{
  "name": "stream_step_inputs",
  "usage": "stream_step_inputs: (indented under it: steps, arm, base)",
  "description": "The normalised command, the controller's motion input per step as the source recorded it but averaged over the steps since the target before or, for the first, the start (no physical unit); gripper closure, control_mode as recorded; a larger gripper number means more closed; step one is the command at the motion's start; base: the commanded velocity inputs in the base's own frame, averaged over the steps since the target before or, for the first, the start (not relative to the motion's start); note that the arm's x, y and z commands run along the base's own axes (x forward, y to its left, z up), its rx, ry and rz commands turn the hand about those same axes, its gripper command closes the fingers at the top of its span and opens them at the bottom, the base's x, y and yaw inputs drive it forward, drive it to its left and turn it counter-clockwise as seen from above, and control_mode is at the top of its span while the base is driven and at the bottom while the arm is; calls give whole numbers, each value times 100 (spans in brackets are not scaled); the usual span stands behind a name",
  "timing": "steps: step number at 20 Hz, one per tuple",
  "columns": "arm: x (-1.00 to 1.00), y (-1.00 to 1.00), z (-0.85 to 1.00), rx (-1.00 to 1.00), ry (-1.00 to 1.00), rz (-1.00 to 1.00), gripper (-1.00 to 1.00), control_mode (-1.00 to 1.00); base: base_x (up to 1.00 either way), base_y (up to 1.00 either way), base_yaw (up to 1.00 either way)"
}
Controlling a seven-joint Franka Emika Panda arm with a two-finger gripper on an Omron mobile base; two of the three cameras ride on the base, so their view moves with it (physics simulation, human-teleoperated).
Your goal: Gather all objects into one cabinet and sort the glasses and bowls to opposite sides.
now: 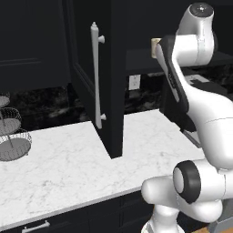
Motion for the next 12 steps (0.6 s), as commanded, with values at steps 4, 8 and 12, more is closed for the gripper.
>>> stream_step_inputs:
  steps: [4, 8, 12]
  arm:
    - [27, 0, 0, 0, 0, 0, -100, -100]
    - [40, 0, 0, 0, 0, 0, -100, -100]
    - [45, 0, 1, 0, 0, 0, -100, -100]
  base:
    - [0, 0, 0]
    - [0, 0, 0]
    - [0, 0, 0]
